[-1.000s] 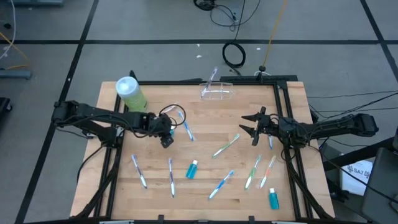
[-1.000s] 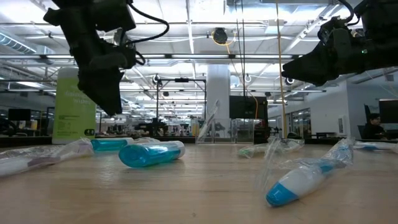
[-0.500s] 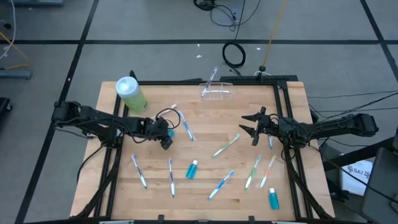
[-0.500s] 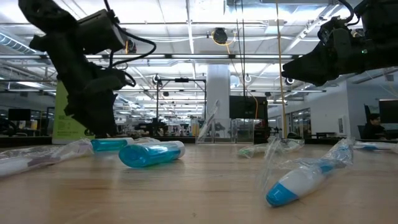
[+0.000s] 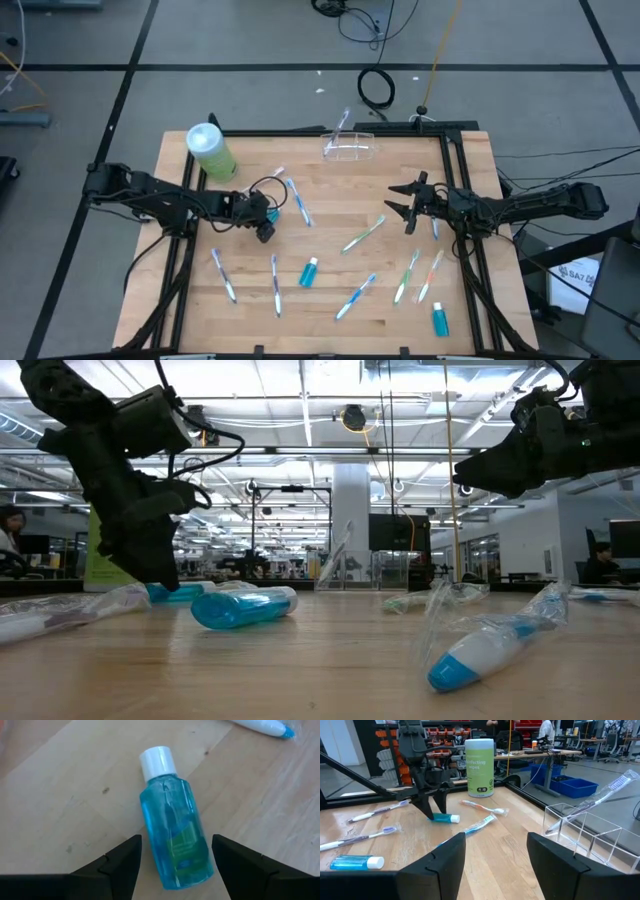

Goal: Pick & Place toothbrushing station
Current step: Put the top left small mouthwash bottle into the middle section of the transparent organizer

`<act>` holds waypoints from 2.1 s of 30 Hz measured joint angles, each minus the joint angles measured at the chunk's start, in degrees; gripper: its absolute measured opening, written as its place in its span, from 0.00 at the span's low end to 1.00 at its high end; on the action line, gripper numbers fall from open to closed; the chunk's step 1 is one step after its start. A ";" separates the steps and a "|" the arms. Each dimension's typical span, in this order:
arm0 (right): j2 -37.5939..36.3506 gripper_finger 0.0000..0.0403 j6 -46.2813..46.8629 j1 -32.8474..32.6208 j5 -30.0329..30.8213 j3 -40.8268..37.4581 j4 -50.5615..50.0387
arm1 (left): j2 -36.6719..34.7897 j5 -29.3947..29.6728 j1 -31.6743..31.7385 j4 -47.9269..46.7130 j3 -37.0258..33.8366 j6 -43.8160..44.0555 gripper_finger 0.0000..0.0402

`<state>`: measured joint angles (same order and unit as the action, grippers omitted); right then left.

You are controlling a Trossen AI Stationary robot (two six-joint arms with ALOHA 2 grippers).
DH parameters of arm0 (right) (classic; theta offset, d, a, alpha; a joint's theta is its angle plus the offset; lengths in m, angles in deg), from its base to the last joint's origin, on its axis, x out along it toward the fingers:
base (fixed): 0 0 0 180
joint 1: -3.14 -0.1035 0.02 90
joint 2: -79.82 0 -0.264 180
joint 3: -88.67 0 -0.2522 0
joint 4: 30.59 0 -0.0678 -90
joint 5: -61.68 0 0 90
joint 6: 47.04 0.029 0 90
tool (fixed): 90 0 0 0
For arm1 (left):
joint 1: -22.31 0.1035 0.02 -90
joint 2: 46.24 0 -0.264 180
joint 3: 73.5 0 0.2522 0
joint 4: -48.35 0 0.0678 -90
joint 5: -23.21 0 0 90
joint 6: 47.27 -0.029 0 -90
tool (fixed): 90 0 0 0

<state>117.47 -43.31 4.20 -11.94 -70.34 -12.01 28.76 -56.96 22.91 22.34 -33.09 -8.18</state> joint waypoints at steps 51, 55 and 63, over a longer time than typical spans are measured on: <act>-0.01 0.52 0.00 -0.01 -0.01 0.00 0.00 | 0.13 -1.44 0.80 6.94 -0.02 -9.86 0.66; -0.02 0.52 -0.04 -0.02 0.00 0.00 0.00 | 2.67 -1.30 -0.50 9.99 0.00 -9.06 0.70; -0.02 0.52 -0.04 0.00 -0.02 0.00 0.00 | 10.10 2.98 -4.44 12.28 0.24 -10.34 0.71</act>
<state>117.44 -43.36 4.20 -11.96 -70.34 -12.01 38.85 -53.98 18.47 34.62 -32.85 -18.52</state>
